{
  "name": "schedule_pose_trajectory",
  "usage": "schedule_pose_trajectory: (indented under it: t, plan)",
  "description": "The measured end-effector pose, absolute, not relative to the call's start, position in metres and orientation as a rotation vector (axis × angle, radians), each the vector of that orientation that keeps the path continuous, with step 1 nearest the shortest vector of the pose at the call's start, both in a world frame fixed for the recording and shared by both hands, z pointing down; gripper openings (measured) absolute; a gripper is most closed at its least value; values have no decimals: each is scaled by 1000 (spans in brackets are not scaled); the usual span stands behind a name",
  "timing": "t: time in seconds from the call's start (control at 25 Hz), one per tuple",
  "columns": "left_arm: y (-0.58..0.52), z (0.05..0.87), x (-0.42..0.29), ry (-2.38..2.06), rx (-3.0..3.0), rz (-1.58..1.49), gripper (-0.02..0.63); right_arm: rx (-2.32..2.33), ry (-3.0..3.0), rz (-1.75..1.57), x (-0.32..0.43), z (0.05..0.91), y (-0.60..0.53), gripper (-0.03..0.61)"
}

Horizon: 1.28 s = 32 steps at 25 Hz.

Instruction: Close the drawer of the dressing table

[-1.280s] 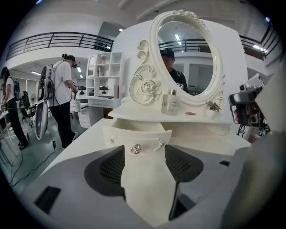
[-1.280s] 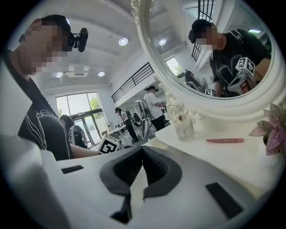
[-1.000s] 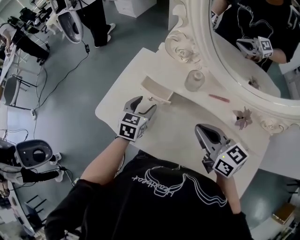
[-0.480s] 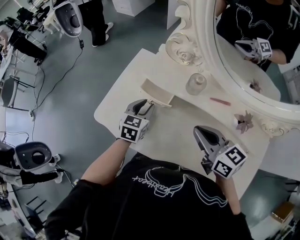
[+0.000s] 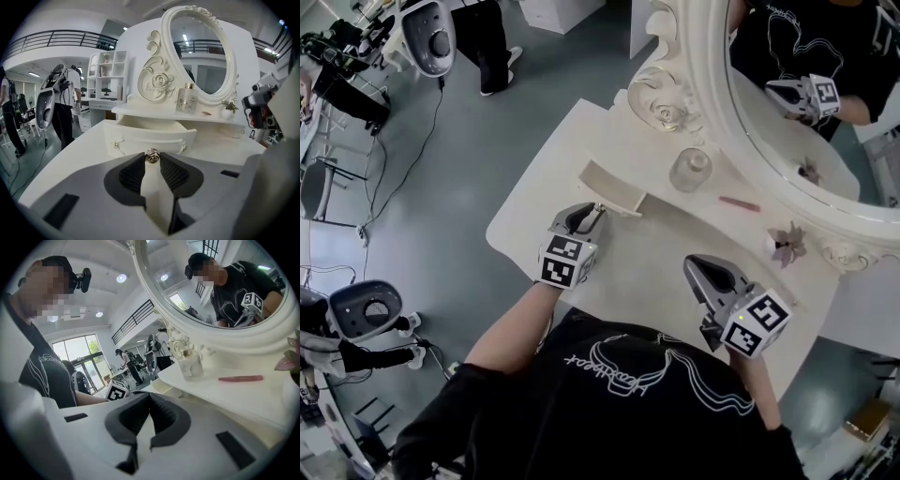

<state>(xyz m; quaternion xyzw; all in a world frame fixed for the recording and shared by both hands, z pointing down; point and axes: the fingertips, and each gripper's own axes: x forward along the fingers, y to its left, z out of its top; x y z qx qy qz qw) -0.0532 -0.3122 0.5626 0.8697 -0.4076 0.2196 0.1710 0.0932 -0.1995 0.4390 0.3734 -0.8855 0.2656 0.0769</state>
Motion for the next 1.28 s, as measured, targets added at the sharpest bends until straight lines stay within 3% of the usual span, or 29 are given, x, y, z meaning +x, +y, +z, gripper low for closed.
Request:
schedule_pose_trajectory:
  t: [1.28]
  plan:
    - [-331,560,-45,-1185,2432,651,101,1170,-2630,824,108,444,-204,5]
